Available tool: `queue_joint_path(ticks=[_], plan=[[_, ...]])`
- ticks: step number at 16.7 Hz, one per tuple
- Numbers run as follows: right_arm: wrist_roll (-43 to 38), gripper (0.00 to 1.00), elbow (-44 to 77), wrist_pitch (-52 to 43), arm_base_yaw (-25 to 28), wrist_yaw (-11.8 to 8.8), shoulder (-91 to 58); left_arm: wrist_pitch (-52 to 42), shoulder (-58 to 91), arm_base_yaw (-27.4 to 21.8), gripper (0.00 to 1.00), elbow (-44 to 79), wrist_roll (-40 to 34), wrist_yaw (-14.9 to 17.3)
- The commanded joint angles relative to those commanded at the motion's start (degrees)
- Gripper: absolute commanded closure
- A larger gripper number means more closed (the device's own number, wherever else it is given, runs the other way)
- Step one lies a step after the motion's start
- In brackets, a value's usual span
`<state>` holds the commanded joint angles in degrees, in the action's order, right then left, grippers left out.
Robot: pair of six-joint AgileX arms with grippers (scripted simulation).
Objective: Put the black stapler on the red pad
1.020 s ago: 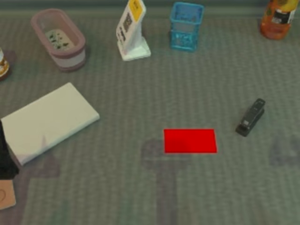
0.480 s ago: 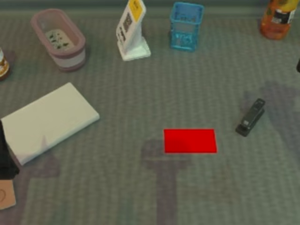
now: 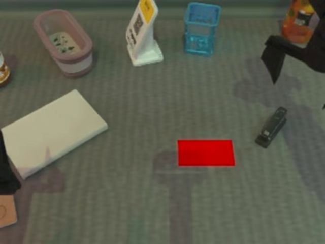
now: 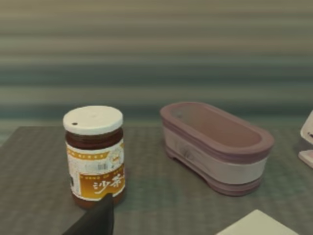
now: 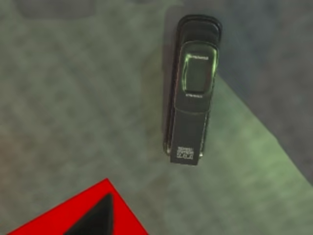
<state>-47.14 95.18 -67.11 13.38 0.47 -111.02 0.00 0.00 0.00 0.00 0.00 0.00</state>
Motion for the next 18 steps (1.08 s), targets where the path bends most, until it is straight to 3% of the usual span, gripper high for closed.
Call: queue_joint_path(ticks=[5, 12, 18], plan=[[-5.3, 0.00, 11.2, -6.5, 1.3, -0.4, -11.3, 0.0, 0.0, 0.0, 0.00, 0.0, 0.0, 0.0], [-5.5, 0.00, 11.4, -6.5, 1.1, -0.4, -11.8, 0.0, 0.0, 0.0, 0.00, 0.0, 0.0, 0.0], [-5.5, 0.00, 2.7, 5.4, 1.4, -0.4, -14.7, 0.0, 0.0, 0.0, 0.00, 0.0, 0.0, 0.0]])
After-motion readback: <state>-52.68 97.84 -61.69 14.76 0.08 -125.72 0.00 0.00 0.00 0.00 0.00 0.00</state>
